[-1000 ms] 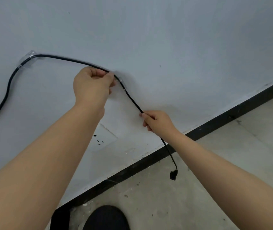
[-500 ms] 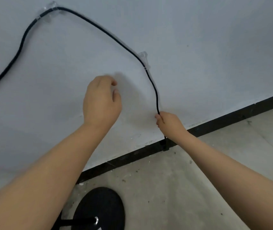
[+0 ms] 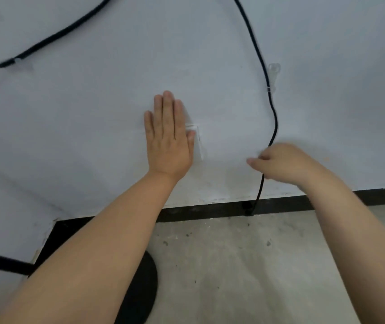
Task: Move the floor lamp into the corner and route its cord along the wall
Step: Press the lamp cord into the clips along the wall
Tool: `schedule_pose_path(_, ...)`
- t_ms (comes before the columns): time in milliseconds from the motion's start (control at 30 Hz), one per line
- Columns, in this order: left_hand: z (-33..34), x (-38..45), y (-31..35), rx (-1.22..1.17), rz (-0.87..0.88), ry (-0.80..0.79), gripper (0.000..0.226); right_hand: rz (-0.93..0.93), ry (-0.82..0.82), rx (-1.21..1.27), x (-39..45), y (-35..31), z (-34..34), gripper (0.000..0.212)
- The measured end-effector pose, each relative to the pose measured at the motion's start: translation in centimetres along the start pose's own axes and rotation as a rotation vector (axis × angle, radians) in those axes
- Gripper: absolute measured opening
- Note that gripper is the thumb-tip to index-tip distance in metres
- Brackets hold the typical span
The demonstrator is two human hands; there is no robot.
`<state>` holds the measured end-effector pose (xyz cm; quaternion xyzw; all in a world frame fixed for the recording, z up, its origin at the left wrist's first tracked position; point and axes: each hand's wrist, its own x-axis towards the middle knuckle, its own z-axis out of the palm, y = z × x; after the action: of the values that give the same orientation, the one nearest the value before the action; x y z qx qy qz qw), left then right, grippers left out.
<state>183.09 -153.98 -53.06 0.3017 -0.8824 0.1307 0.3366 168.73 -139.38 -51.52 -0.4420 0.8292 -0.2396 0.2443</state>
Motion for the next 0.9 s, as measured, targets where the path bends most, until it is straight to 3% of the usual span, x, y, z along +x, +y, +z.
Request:
schedule_pose_path(100,0.4,0.0,-0.4,0.02,-0.004,0.002,0.084,-0.296,0.173,0.567,-2.8,-2.0,-4.3,0.019)
schedule_pose_path(167,0.5,0.2,-0.6,0.038,0.009,0.046,0.079,-0.409,0.287,0.76,-3.9,-2.4,-6.3,0.02)
schedule_pose_path(267,1.0,0.3,-0.7,0.046,0.037,0.063,0.079,-0.227,0.378,0.683,-2.7,-1.5,-6.2,0.024)
schedule_pose_path(367,0.7,0.0,-1.4,0.068,0.074,0.009,0.082,0.105,0.238,0.49,-0.2,0.3,-3.2,0.022)
schedule_pose_path(433,0.3,-0.5,-1.4,0.019,0.097,0.006,0.07,0.21,0.119,0.466,1.0,1.3,-0.9,0.026)
schedule_pose_path(500,-0.1,-0.9,-1.2,0.036,0.141,-0.023,0.056,0.237,0.085,0.494,1.9,1.7,1.0,0.025)
schedule_pose_path(633,-0.3,-3.4,-2.0,0.124,0.206,-0.093,0.055,0.194,0.103,0.482,3.1,1.0,4.7,0.032)
schedule_pose_path(767,-0.1,-8.0,-3.5,0.066,0.29,-0.183,0.049,0.258,-0.07,0.712,3.3,-0.7,8.1,0.03)
schedule_pose_path(833,0.4,-9.8,-3.9,0.007,0.223,-0.313,0.043,0.28,-0.095,0.892,3.3,-0.8,9.4,0.029)
schedule_pose_path(900,0.8,-10.7,-3.5,-0.18,0.026,-0.542,0.045,0.255,-0.123,1.029,3.4,-0.6,10.2,0.032)
